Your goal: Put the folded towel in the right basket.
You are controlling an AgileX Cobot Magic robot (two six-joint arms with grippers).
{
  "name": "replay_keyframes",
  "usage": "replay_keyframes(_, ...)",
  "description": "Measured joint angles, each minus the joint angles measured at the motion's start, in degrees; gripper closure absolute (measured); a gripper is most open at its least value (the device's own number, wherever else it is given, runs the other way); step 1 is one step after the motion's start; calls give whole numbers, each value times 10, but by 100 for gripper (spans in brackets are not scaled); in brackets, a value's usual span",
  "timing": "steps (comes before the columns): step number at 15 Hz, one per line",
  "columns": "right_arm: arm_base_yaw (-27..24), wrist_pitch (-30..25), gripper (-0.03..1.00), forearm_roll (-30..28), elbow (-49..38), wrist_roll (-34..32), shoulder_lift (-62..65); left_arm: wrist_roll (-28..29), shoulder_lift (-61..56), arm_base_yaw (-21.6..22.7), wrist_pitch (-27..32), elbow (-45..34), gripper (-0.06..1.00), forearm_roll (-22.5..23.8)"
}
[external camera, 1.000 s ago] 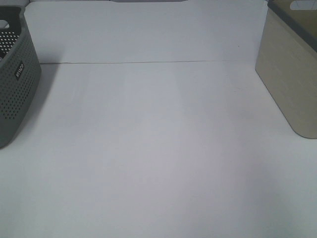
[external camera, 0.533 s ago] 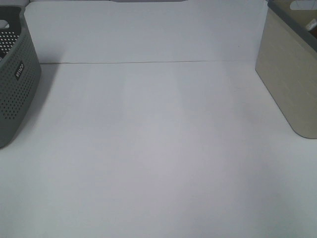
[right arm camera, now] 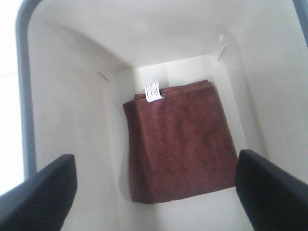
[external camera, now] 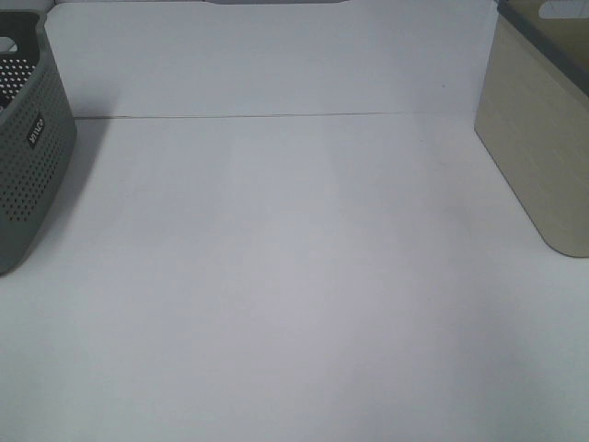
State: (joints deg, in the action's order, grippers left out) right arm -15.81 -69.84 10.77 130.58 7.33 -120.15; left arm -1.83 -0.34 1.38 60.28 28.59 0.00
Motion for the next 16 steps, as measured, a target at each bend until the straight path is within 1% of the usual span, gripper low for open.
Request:
replay_keyframes(1, 0, 0, 11, 8, 0, -1, 19, 0, 0, 0, 0, 0, 6, 0)
replay_keyframes(2, 0, 1, 11, 40, -3, -2, 61, 0, 0, 0, 0, 0, 6, 0)
replay_keyframes(3, 1, 2, 11, 54, -16, -2, 89, 0, 0, 0, 0, 0, 6, 0)
replay_keyframes(4, 7, 2, 11, 59, -38, -2, 117, 0, 0, 0, 0, 0, 6, 0)
replay_keyframes(6, 36, 2, 11, 38, -96, -1, 170, 0, 0, 0, 0, 0, 6, 0)
replay_keyframes(10, 108, 2, 11, -26, -264, -1, 281, 0, 0, 0, 0, 0, 6, 0)
replay_keyframes(11, 116, 2, 11, -30, -317, -1, 309, 0, 0, 0, 0, 0, 6, 0)
replay_keyframes(12, 117, 2, 11, -30, -344, -1, 326, 0, 0, 0, 0, 0, 6, 0)
replay_keyframes(14, 119, 2, 11, -38, -444, -1, 391, 0, 0, 0, 0, 0, 6, 0)
replay_keyframes(15, 119, 2, 11, -50, -521, -1, 441, 0, 0, 0, 0, 0, 6, 0)
replay_keyframes(16, 119, 2, 11, -52, -546, -1, 457, 0, 0, 0, 0, 0, 6, 0)
